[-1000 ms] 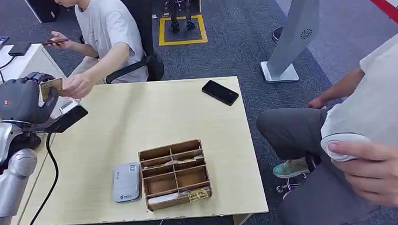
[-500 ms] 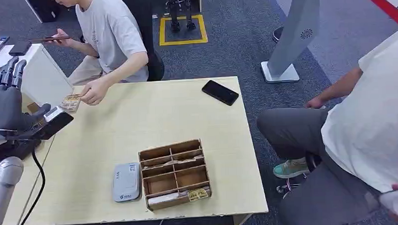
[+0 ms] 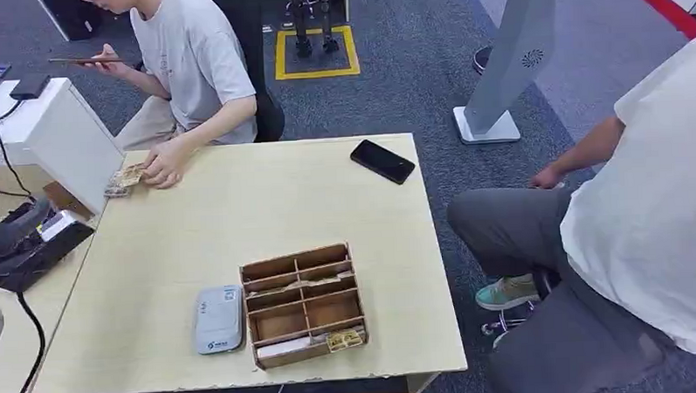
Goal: Pass the card to the sensor for recognition and then transmit it.
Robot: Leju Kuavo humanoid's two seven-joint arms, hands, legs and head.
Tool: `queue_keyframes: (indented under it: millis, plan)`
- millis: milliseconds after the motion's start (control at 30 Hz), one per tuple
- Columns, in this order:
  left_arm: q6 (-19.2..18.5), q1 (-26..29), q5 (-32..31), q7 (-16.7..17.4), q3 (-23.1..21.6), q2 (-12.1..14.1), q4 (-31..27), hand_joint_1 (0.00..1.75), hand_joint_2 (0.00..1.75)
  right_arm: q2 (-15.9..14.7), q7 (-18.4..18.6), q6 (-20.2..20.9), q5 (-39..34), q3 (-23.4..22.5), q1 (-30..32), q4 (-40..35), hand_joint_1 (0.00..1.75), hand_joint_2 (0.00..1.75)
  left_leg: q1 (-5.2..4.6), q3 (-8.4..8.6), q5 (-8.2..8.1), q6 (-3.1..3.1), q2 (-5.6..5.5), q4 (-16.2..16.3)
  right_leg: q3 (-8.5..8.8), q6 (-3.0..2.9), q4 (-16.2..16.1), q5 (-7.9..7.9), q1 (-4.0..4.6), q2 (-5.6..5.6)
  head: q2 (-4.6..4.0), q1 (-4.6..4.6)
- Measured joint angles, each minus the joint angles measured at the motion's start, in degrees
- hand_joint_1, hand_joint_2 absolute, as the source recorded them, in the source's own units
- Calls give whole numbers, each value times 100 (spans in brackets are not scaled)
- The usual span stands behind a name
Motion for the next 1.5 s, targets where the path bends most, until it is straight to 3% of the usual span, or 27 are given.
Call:
queue_keyframes:
  millis: [67,133,200,233,300,333,433,500,567,633,767,933,967,1033,1100,1167,1267,1333,1500]
  plan:
    - [295,819,180,-173,669,165,-273,0,175,4,-11,103,-46,-77,103,-44,0,175,2,8,-15,-10,22,-2,-3,-7,2,-12,0,26,0,-6]
    - [300,1668,676,-584,1580,131,-606,0,175,74,68,434,-4,-155,277,-292,0,175,4,10,-24,-6,26,-1,-6,-5,2,-27,2,28,0,-13]
    - [-412,2180,973,-1087,2635,-90,-839,0,175,246,85,962,77,-279,475,-785,0,175,6,5,-29,1,8,-2,-4,-10,1,-45,4,11,0,-11]
    - [-1107,2318,932,-1327,3278,-258,-941,0,175,377,48,1260,85,-375,562,-1126,0,175,8,-1,-29,1,-11,-2,-1,-1,1,-53,6,-5,0,-9]
    - [-2280,2389,451,-1706,4454,-601,-1016,0,175,584,-31,1471,90,-534,646,-1568,0,175,18,-9,-39,-9,-14,-2,0,-4,1,-55,16,-12,0,-4]
    - [-2656,2364,47,-1922,5011,-745,-1016,0,175,668,-57,1504,90,-605,655,-1743,0,175,19,-8,-41,-9,-8,-2,-1,-6,0,-55,18,-6,0,2]
    - [-3488,2033,-1168,-2310,6600,-1285,-887,0,175,820,-83,1447,90,-772,642,-1983,0,175,19,0,-40,-8,-10,-3,8,-5,-1,-55,16,-12,0,-7]
    - [-3655,1994,-1421,-2173,7402,-1620,-710,0,175,872,-87,1375,90,-896,610,-2068,0,175,13,12,-41,-6,-8,-1,10,-5,-4,-54,15,-12,0,-9]
    - [-3675,1934,-1509,-2036,7858,-2019,-550,0,175,903,-98,1347,90,-984,595,-2146,0,175,11,13,-39,-1,-31,-1,14,-3,-7,-55,13,-37,0,-6]
    - [-3583,1924,-2038,-1765,8159,-2422,-353,0,175,944,-59,1366,90,-1053,574,-2227,0,175,4,14,-39,1,-48,1,21,-1,-10,-56,7,-54,0,9]
    - [-3011,1866,-2487,-1722,8506,-3191,105,0,175,992,-24,1425,90,-1110,571,-2367,0,175,0,12,-35,13,-64,3,26,7,-11,-57,0,-71,0,9]
    - [-3029,1803,-2546,-1681,8698,-3520,311,0,175,1001,-17,1454,90,-1156,573,-2468,0,175,-1,12,-35,14,-66,3,37,10,-11,-54,0,-75,0,7]
    - [-3179,1791,-2658,-1560,8729,-3577,328,0,175,1001,-13,1462,90,-1169,572,-2481,0,175,-2,13,-35,14,-66,3,38,10,-11,-54,0,-76,0,7]
    - [-3553,1798,-2760,-997,8766,-3825,442,0,175,1010,-18,1458,90,-1189,572,-2492,0,175,-7,15,-35,14,-68,3,41,10,-11,-54,-4,-75,0,2]
    - [-3771,1817,-2658,-377,8825,-4242,608,0,175,1010,-48,1421,90,-1198,571,-2494,0,175,-8,17,-35,14,-67,3,40,10,-10,-54,-5,-74,0,-7]
    - [-3815,1877,-2671,-102,8840,-4660,871,0,175,1010,-48,1338,90,-1206,568,-2485,0,175,-8,17,-36,18,-69,4,39,12,-13,-55,-6,-75,0,4]
    - [-3550,1925,-3201,-324,8840,-5016,1636,0,175,1008,33,1294,90,-1209,552,-2439,0,175,-13,17,-43,31,-79,6,39,26,-19,-63,-10,-81,0,13]
    - [-3302,1913,-3239,-496,8832,-5183,2095,0,175,1003,57,1392,88,-1200,546,-2420,0,175,-13,19,-43,30,-78,8,38,27,-20,-62,-9,-80,0,17]
    - [-3089,1891,-3156,-559,8412,-5256,2860,0,175,949,149,1489,-206,-887,518,-2334,0,175,-10,25,-42,29,-77,8,41,25,-18,-61,-6,-79,0,13]
